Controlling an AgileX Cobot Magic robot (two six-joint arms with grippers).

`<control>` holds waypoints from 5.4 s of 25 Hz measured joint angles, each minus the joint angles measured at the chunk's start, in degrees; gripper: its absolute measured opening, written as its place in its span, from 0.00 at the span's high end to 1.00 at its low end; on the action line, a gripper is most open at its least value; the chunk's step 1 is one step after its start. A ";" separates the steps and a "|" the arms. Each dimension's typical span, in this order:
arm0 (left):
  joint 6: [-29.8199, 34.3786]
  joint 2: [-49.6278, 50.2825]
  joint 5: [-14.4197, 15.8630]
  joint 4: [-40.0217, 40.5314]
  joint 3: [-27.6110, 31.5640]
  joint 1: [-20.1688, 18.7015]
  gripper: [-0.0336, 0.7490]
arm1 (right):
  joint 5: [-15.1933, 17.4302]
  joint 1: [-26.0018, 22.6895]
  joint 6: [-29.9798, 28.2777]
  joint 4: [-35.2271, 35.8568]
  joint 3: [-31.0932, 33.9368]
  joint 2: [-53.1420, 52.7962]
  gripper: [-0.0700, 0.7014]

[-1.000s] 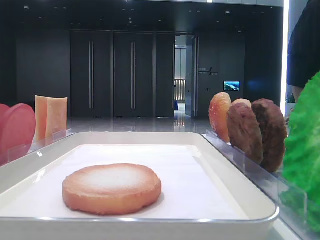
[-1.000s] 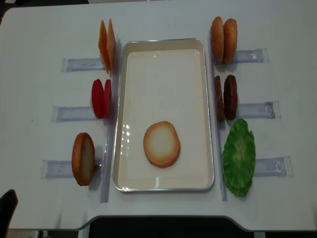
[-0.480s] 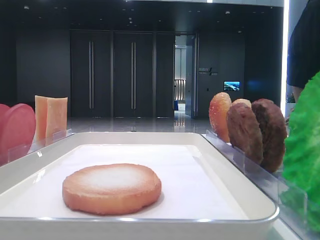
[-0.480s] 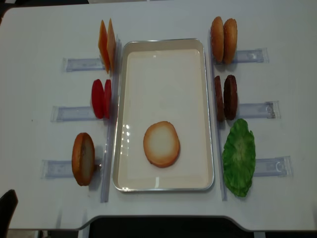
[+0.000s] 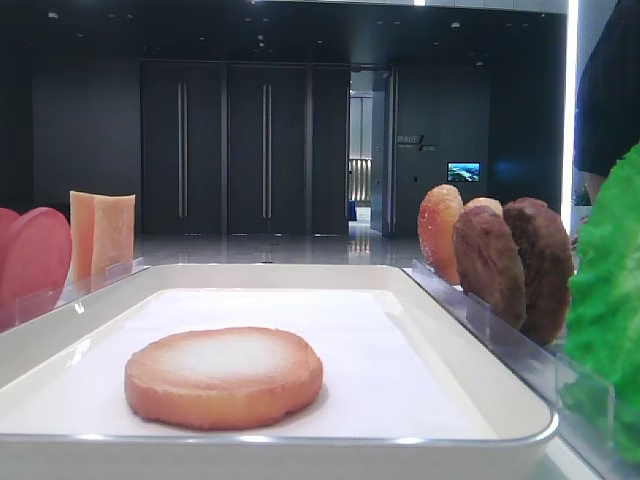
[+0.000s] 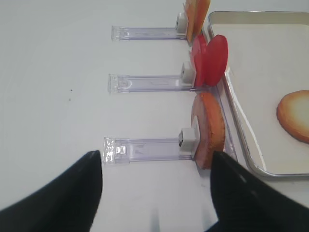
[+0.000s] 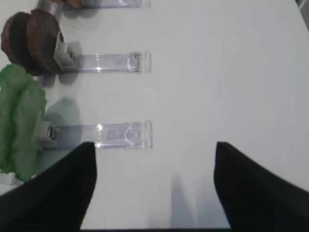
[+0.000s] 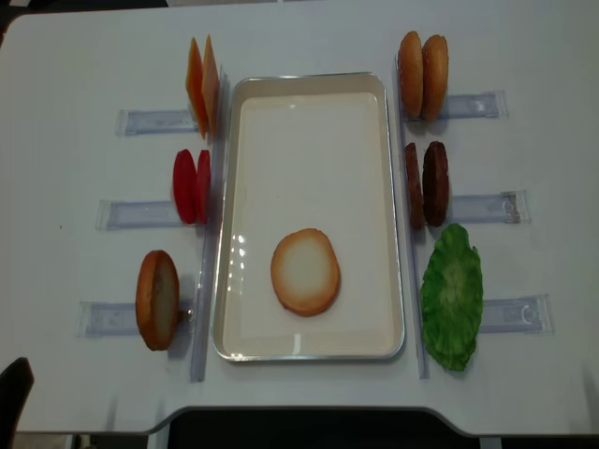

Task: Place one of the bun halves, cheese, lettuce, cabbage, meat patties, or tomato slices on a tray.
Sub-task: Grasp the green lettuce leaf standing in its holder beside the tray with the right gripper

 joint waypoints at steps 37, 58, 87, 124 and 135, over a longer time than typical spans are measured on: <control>0.00 0.00 0.00 0.00 0.00 0.00 0.27 | 5.72 0.00 0.17 4.79 -24.65 48.85 0.34; 0.00 0.00 0.00 0.00 0.00 0.00 0.27 | 1.96 25.59 20.13 6.19 -24.70 54.86 0.34; 0.00 0.00 0.00 0.00 0.00 0.00 0.27 | -4.53 30.25 23.32 4.49 -22.08 61.07 0.34; 0.00 0.00 0.00 0.00 0.00 0.06 0.27 | -6.24 30.25 23.27 6.08 -20.61 61.07 0.76; 0.00 0.00 0.00 0.00 0.00 0.06 0.27 | -5.98 30.25 23.32 6.08 -20.66 61.07 0.88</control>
